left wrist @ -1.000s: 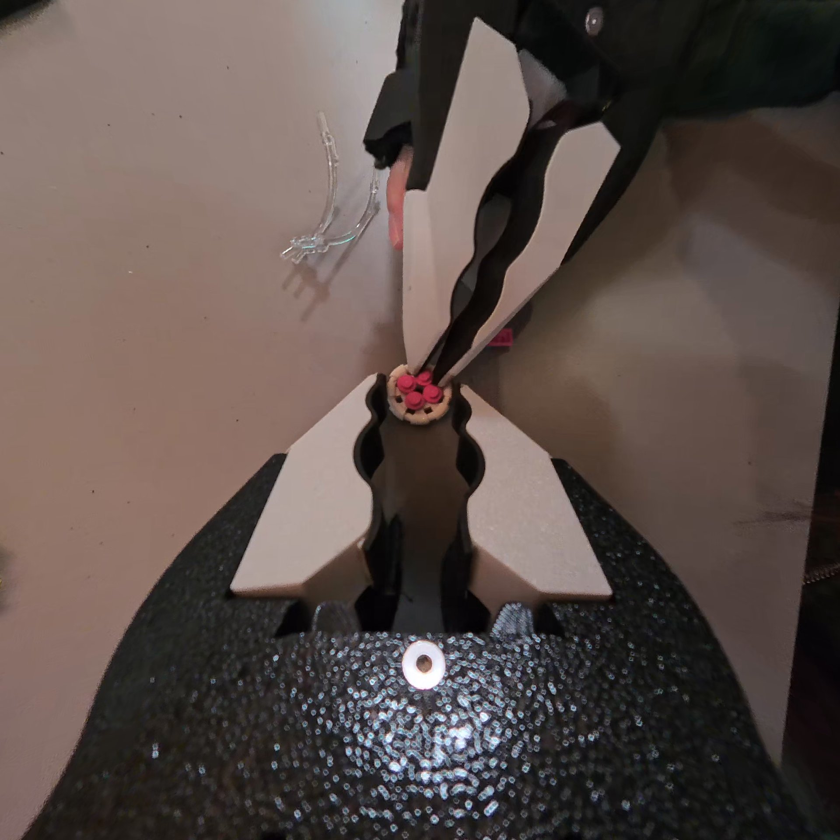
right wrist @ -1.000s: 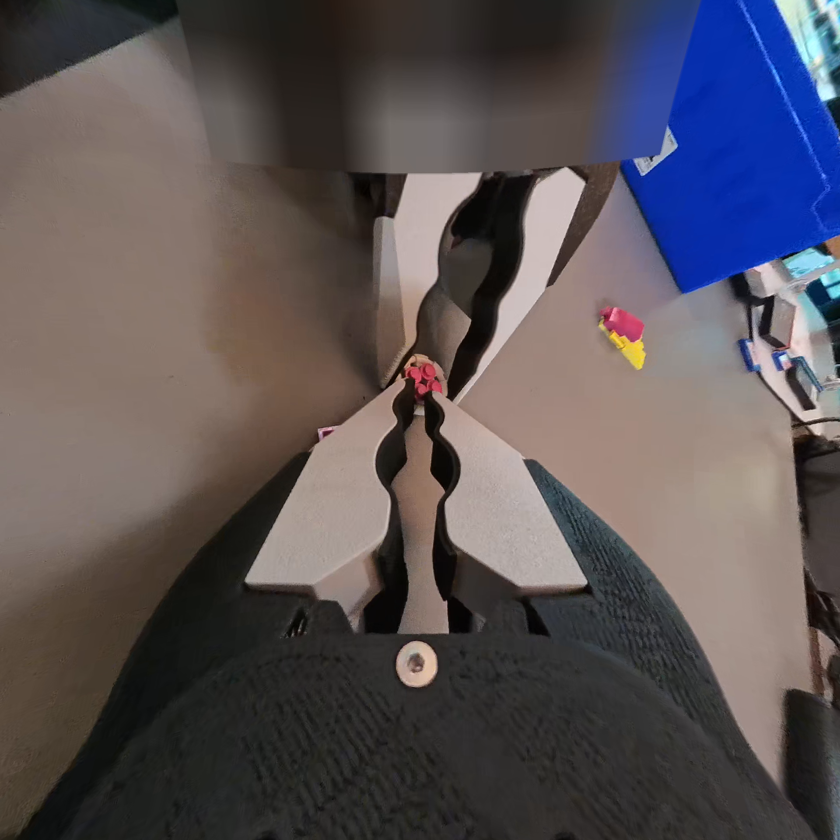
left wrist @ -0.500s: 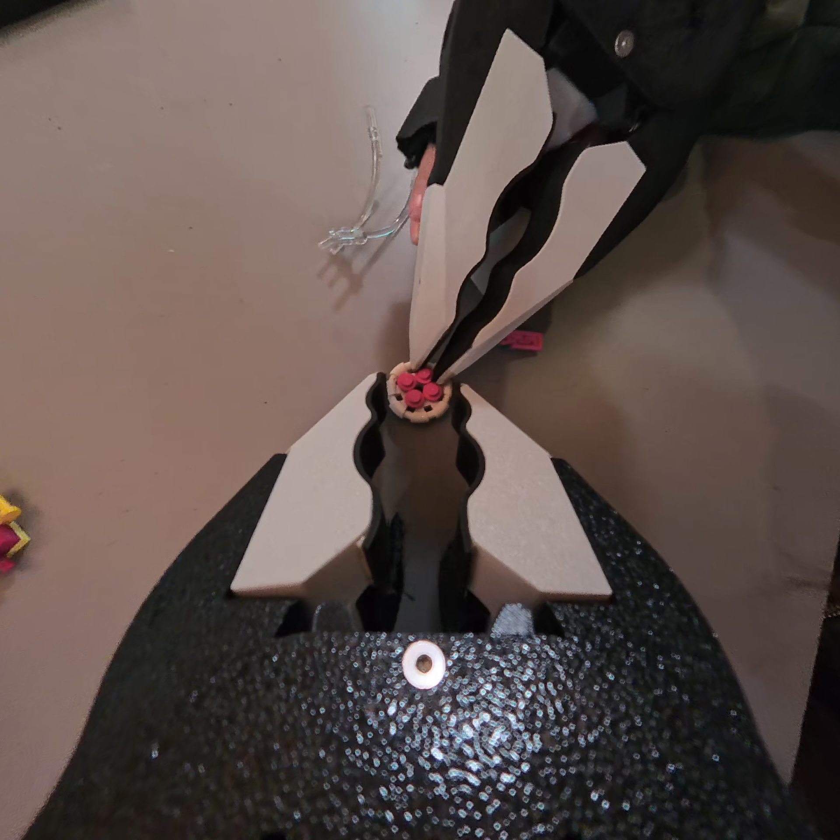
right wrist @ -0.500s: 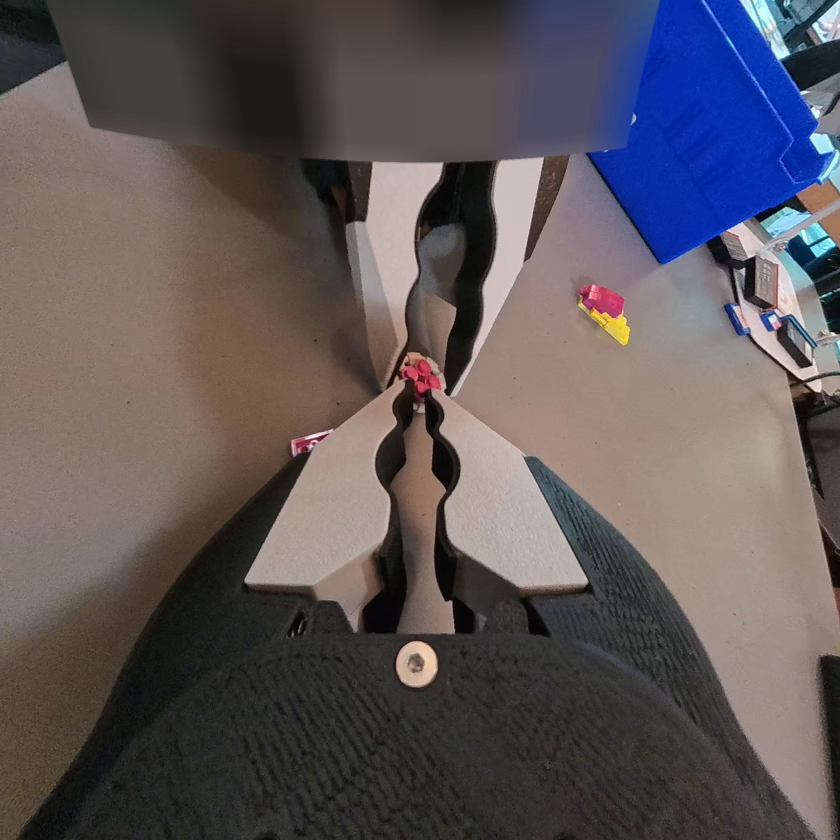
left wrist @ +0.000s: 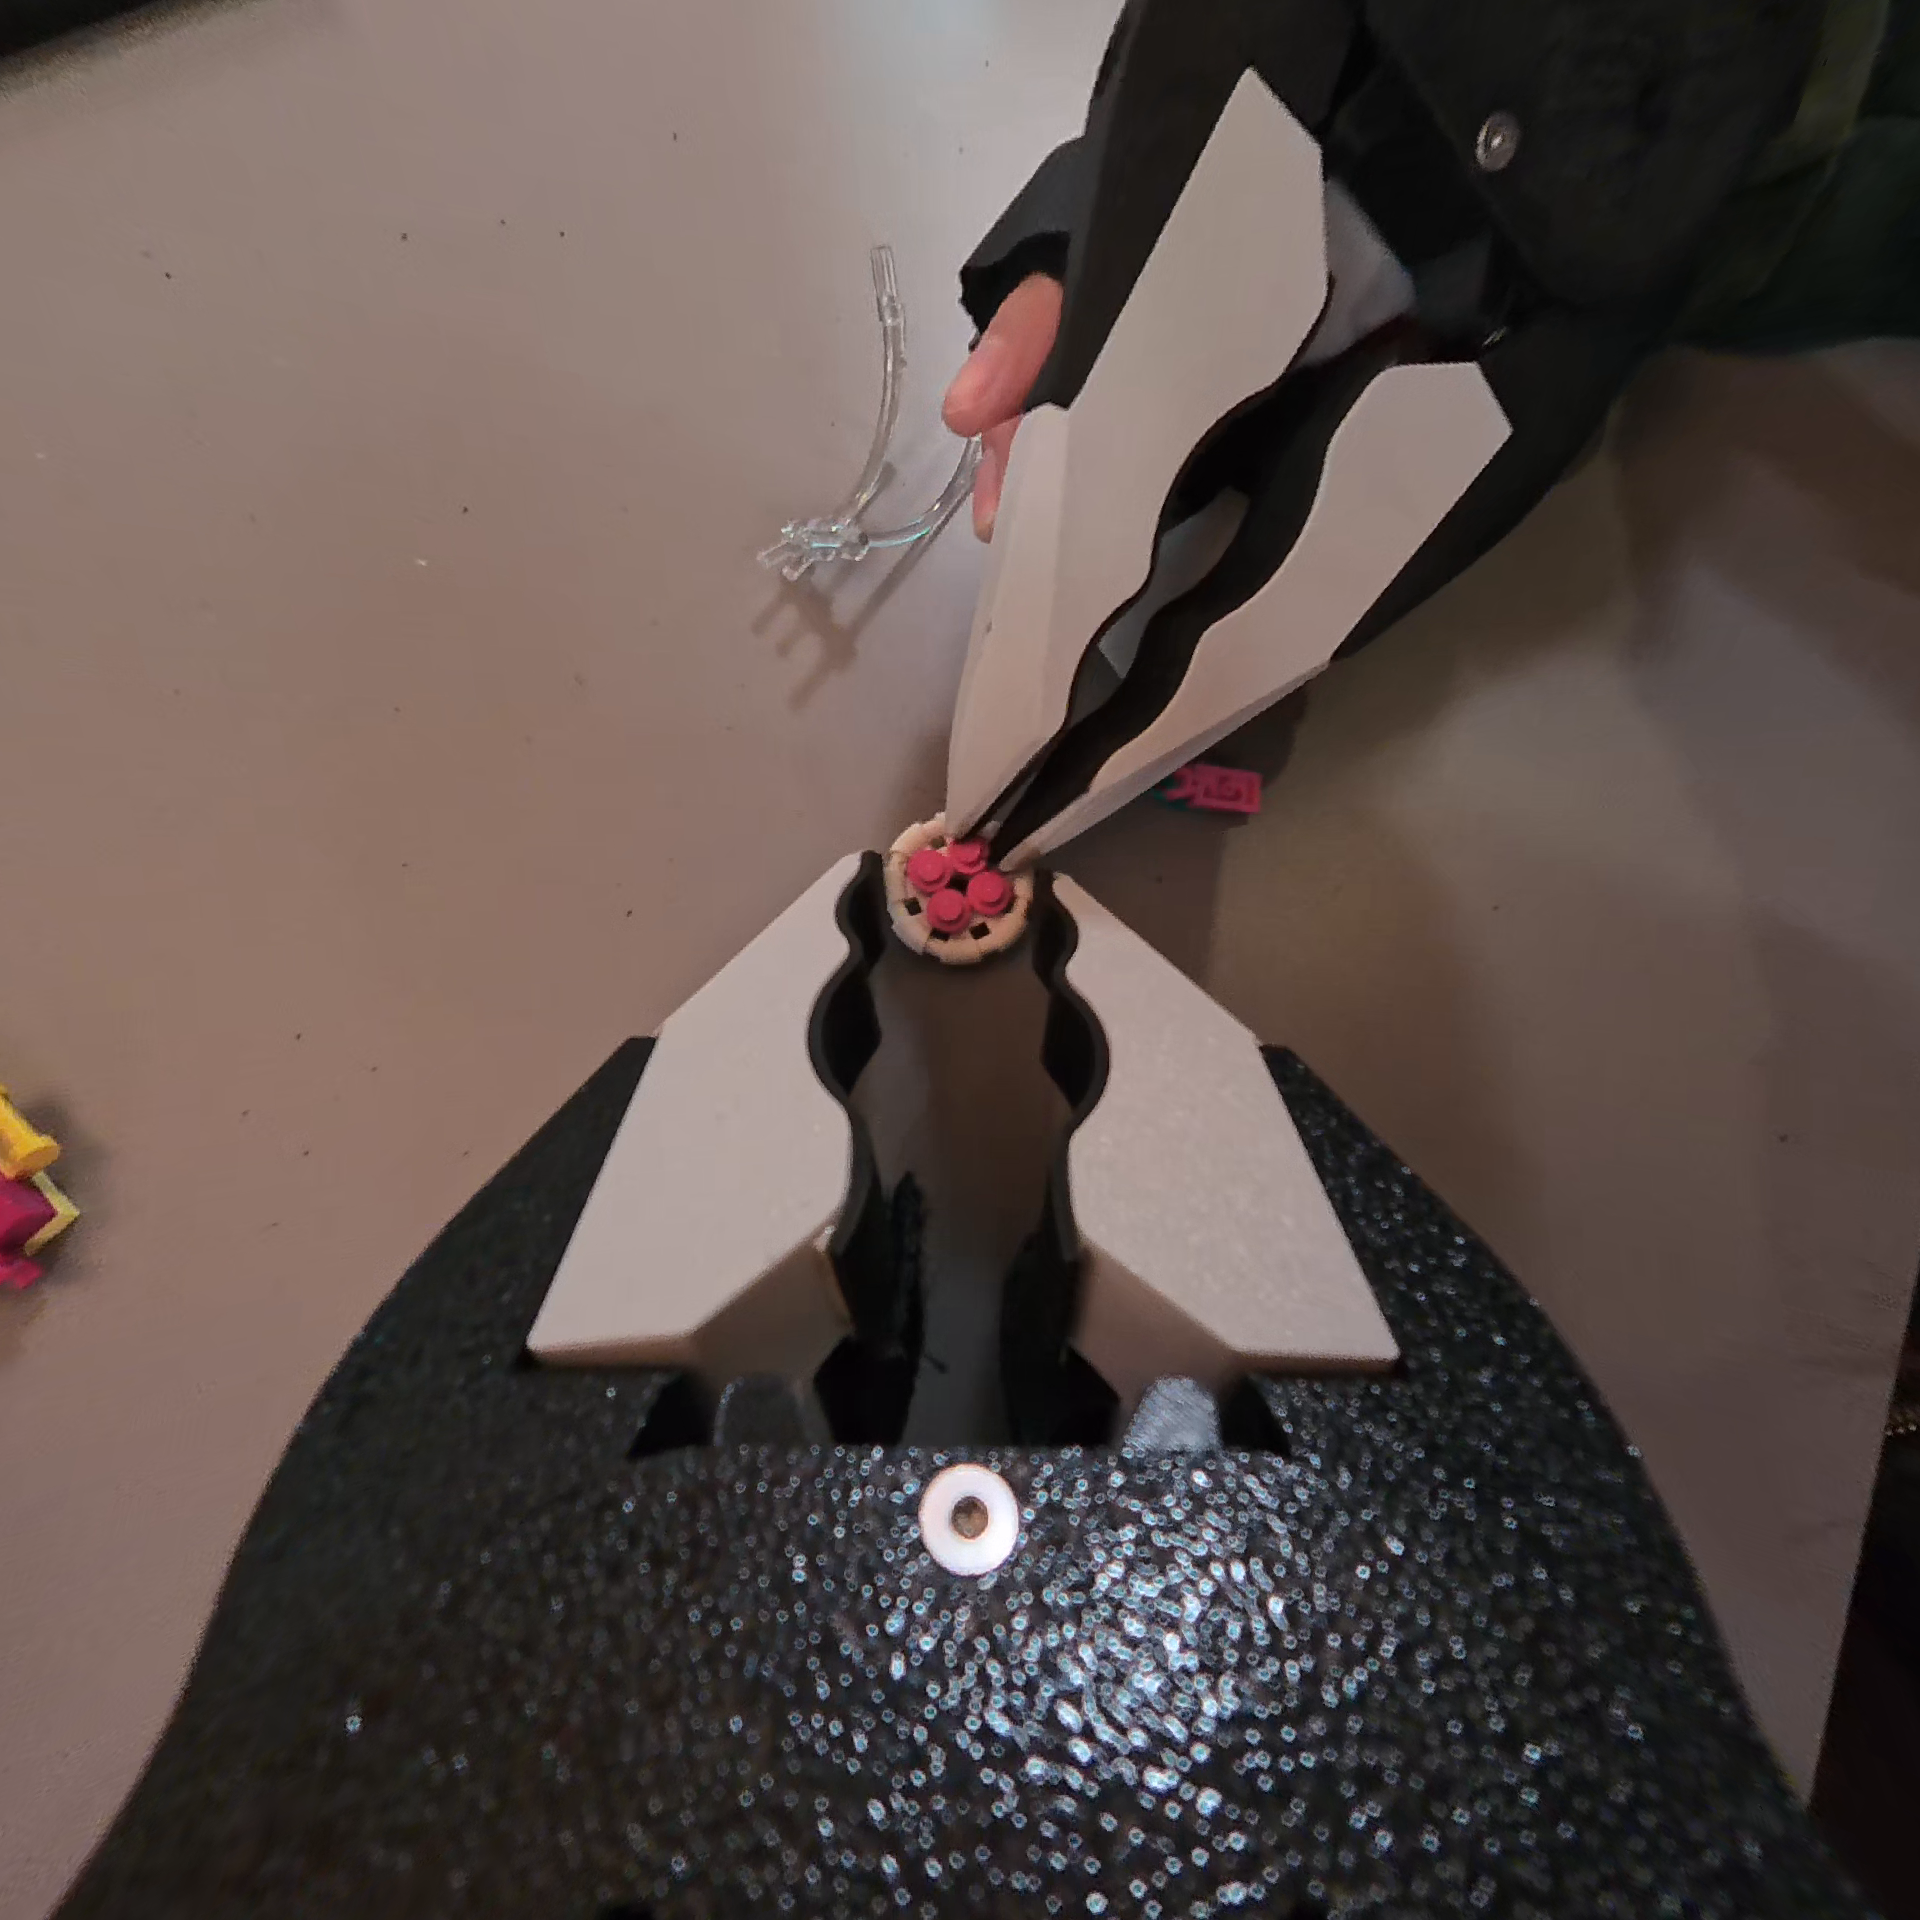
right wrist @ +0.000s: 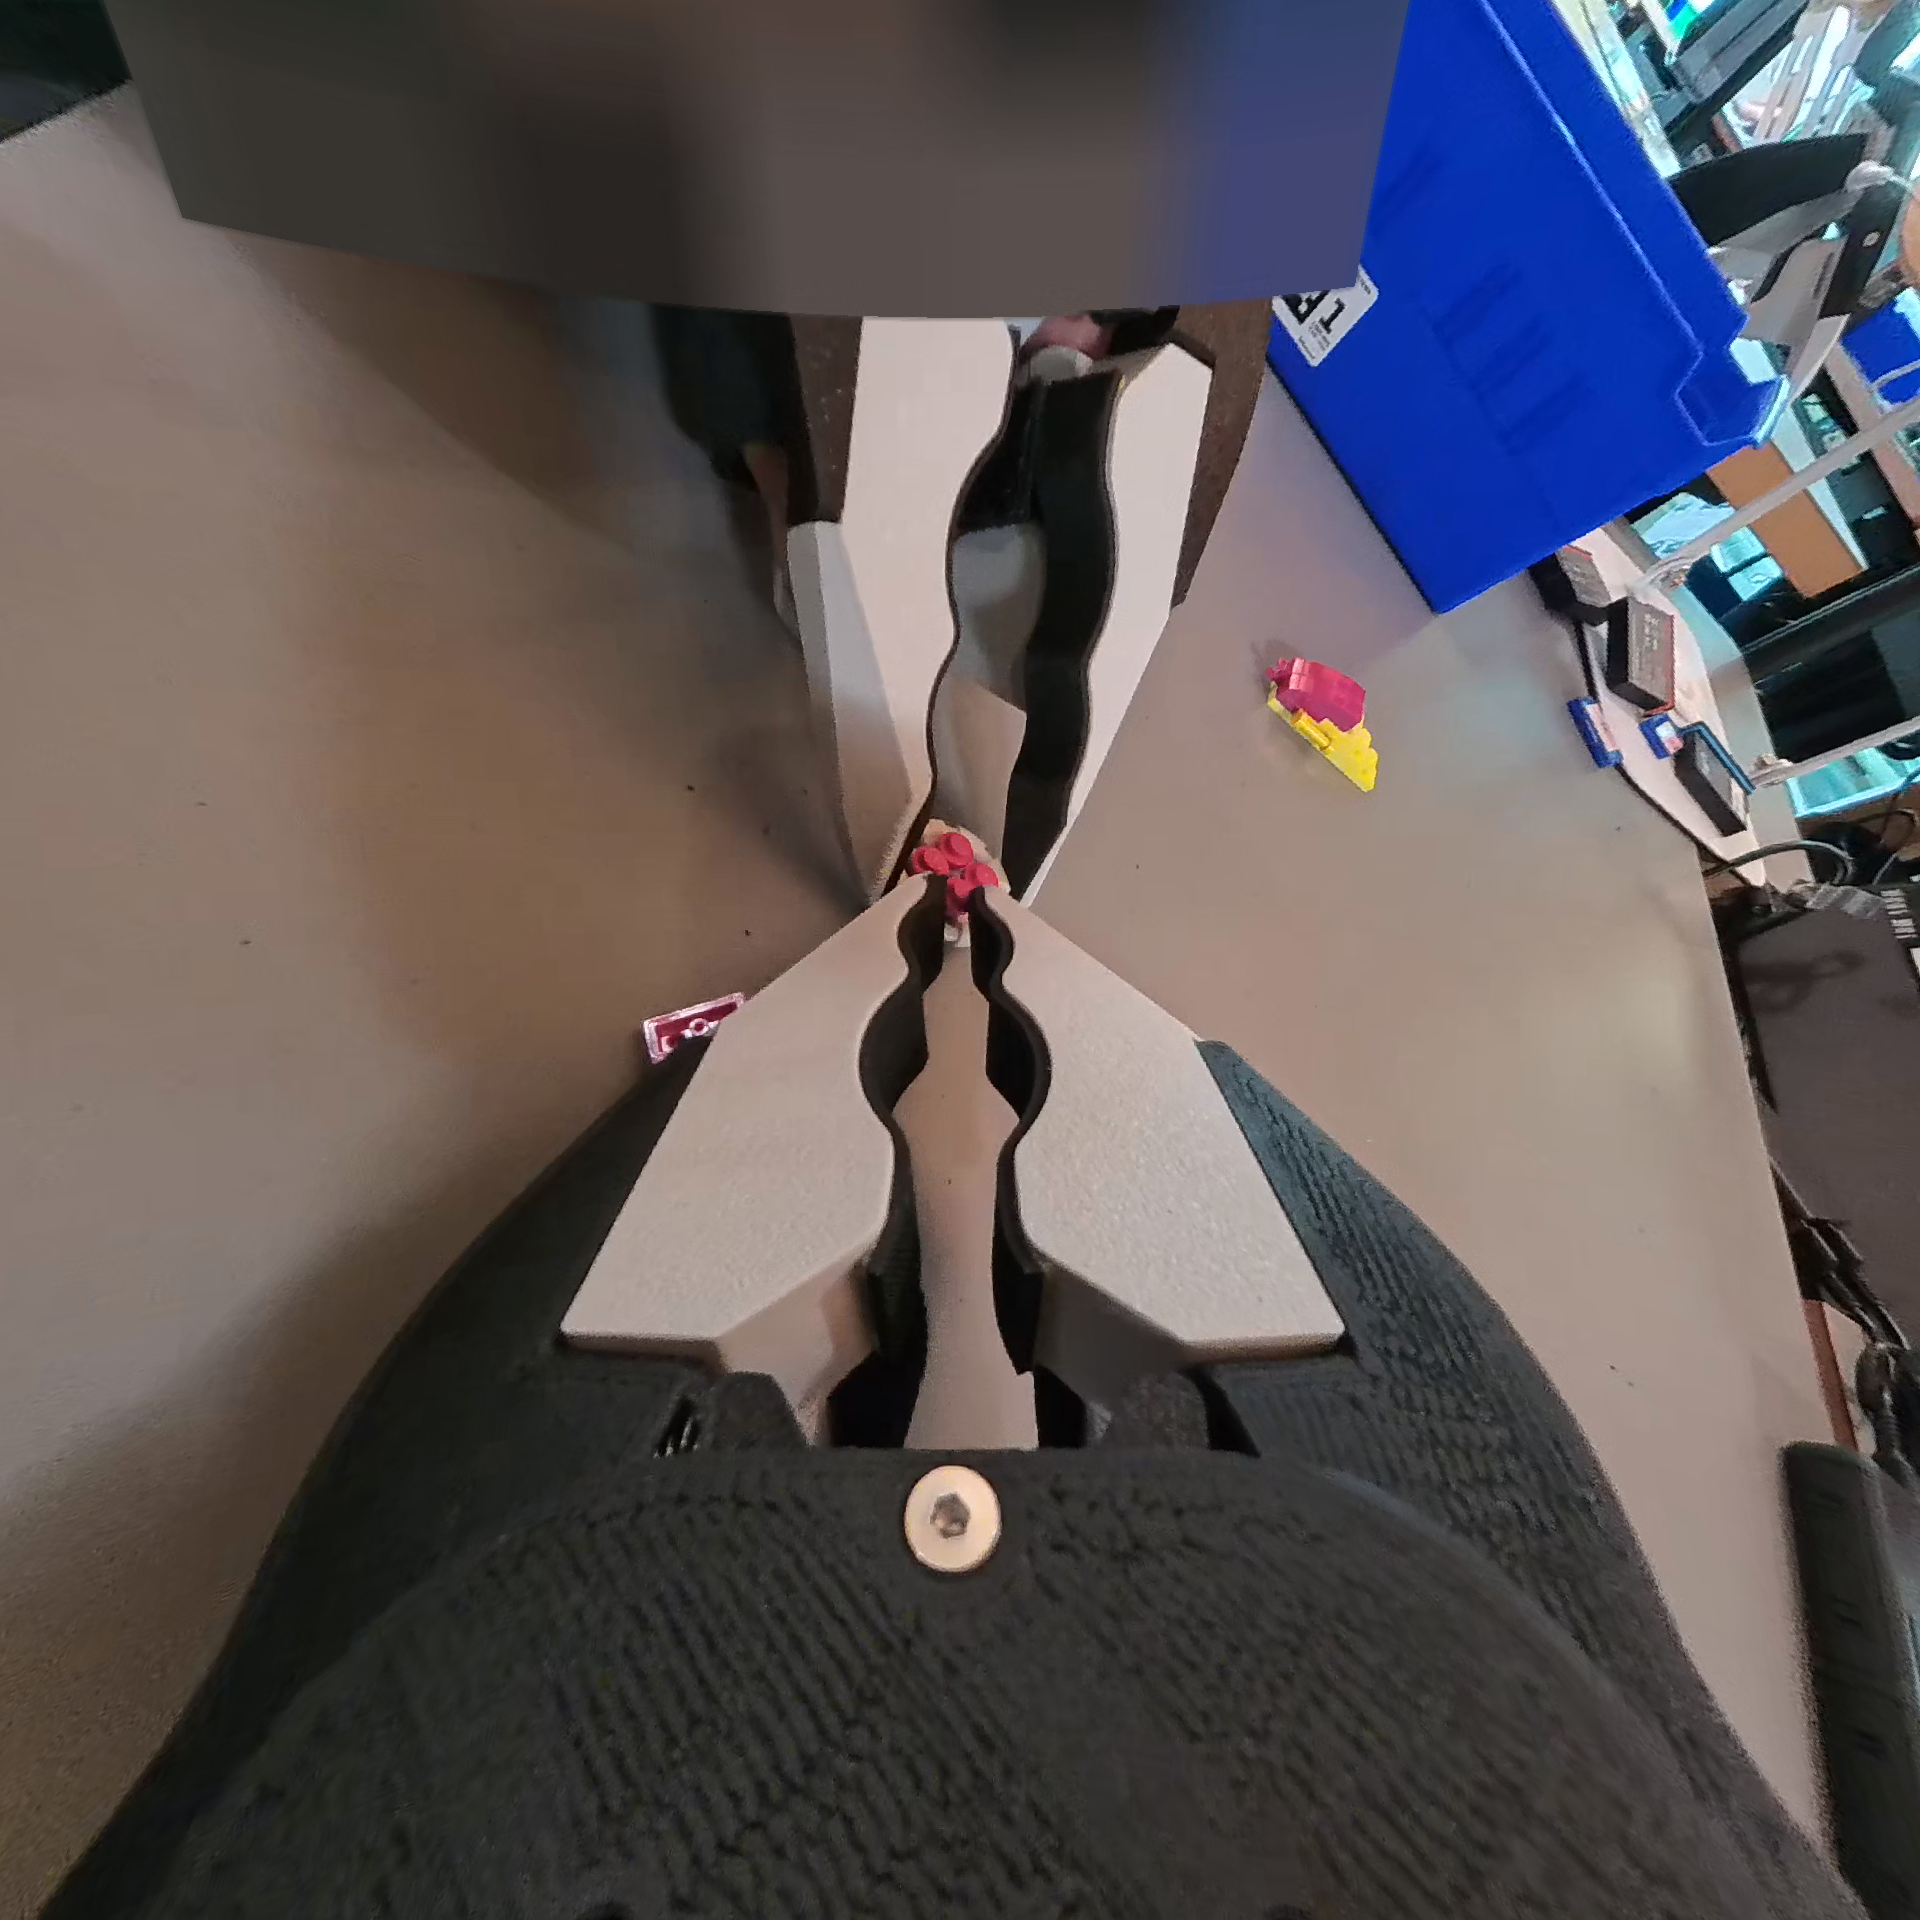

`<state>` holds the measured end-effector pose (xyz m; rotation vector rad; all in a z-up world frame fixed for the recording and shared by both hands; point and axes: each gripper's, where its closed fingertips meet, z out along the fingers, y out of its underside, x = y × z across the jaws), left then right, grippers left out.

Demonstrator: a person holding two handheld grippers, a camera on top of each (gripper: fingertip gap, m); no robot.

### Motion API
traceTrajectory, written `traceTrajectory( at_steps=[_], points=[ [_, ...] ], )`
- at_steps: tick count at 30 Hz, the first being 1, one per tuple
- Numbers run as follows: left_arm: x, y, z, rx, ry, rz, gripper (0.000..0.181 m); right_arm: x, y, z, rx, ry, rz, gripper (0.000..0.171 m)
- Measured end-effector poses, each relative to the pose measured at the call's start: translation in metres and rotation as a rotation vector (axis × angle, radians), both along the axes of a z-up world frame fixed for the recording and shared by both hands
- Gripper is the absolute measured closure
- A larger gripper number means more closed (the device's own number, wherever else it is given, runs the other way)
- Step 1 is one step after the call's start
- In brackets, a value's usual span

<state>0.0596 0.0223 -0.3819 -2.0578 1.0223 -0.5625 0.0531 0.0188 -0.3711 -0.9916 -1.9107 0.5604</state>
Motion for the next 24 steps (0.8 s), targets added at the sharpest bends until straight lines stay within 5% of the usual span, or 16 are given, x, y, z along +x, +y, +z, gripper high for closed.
traceTrajectory(
  at_steps=[1,6,15,24],
  points=[
    [0.000,0.000,0.000,0.000,0.000,0.000,0.155,0.000,0.000,0.000,0.000,0.002,0.000,0.169],
    [0.001,-0.002,0.000,0.012,0.013,-0.022,0.155,-0.001,0.020,0.026,0.024,0.144,-0.082,0.171],
    [0.002,-0.003,0.000,0.011,0.011,-0.037,0.155,0.005,0.001,0.000,-0.225,-0.087,0.096,0.157],
    [0.002,-0.003,-0.001,0.006,0.011,-0.046,0.155,-0.001,0.003,-0.001,-0.089,-0.083,0.097,0.149]
  ],
)
